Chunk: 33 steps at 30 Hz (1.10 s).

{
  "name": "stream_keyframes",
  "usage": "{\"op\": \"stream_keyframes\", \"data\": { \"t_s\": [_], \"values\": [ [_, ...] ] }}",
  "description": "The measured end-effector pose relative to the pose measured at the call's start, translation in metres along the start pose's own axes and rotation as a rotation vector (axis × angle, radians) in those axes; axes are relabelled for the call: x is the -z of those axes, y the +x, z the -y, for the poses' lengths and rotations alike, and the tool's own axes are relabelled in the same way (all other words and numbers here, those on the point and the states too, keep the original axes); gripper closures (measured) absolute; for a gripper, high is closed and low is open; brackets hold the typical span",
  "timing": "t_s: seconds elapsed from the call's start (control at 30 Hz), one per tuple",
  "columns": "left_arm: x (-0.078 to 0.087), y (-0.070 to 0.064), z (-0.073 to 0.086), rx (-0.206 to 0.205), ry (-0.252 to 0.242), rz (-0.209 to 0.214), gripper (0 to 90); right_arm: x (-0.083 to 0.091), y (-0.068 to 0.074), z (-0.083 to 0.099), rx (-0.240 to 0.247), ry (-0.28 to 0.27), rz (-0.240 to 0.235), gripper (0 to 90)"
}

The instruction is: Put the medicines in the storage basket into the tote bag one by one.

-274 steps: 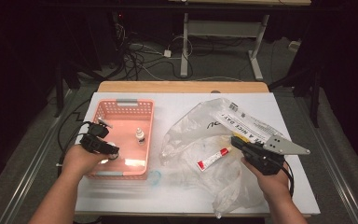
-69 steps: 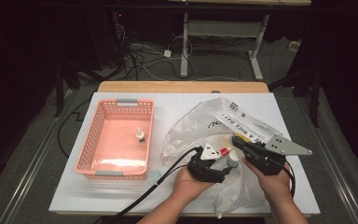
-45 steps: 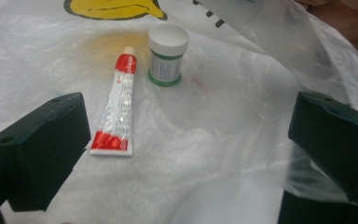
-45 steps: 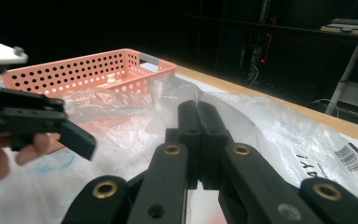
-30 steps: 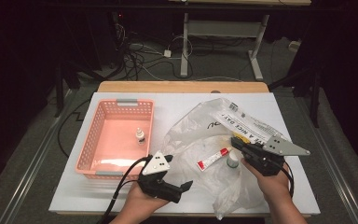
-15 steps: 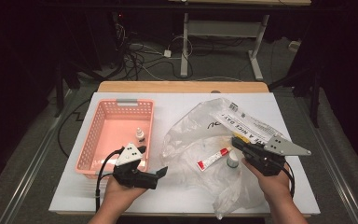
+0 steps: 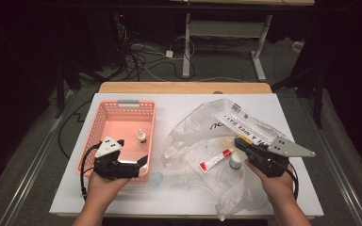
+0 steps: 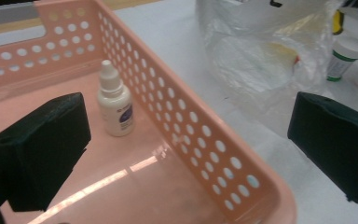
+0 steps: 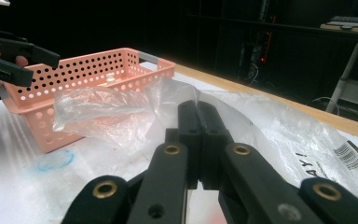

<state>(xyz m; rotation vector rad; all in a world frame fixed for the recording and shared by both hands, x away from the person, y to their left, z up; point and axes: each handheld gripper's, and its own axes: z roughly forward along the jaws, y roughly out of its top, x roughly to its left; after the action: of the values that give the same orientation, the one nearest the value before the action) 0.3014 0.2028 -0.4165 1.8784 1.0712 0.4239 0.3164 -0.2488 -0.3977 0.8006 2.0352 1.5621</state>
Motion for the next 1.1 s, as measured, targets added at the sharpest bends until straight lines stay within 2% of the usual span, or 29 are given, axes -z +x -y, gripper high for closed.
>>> {"op": "stream_keyframes", "data": {
  "t_s": [0.2, 0.43, 0.53, 0.7, 0.8, 0.87, 1.03, 1.1],
  "values": [
    [0.000, 0.007, -0.002, 0.020, -0.008, -0.016, 0.6, 0.001, 0.000, 0.000, 0.000, 0.000, 0.002, 90.0],
    [-0.002, 0.014, -0.021, 0.037, -0.046, -0.015, 9.2, 0.000, 0.000, 0.000, 0.005, 0.005, 0.000, 90.0],
    [-0.009, 0.021, -0.029, 0.044, -0.034, -0.025, 13.9, 0.000, 0.000, 0.000, 0.002, 0.001, 0.001, 90.0],
    [-0.027, 0.037, -0.038, 0.083, 0.021, -0.020, 17.3, 0.001, -0.001, 0.000, 0.001, 0.000, 0.001, 90.0],
    [-0.039, 0.044, -0.040, 0.084, 0.067, -0.039, 20.9, 0.001, -0.001, -0.001, 0.002, -0.003, 0.004, 90.0],
    [-0.046, 0.049, -0.042, 0.095, 0.099, -0.036, 21.0, 0.001, -0.001, 0.000, 0.000, 0.000, 0.002, 90.0],
    [-0.061, 0.054, -0.047, 0.092, 0.179, -0.053, 26.7, 0.000, -0.001, 0.000, 0.000, 0.001, 0.002, 90.0],
    [-0.067, 0.054, -0.048, 0.079, 0.215, -0.058, 27.8, 0.001, -0.001, 0.000, 0.001, 0.001, 0.001, 90.0]
  ]
}}
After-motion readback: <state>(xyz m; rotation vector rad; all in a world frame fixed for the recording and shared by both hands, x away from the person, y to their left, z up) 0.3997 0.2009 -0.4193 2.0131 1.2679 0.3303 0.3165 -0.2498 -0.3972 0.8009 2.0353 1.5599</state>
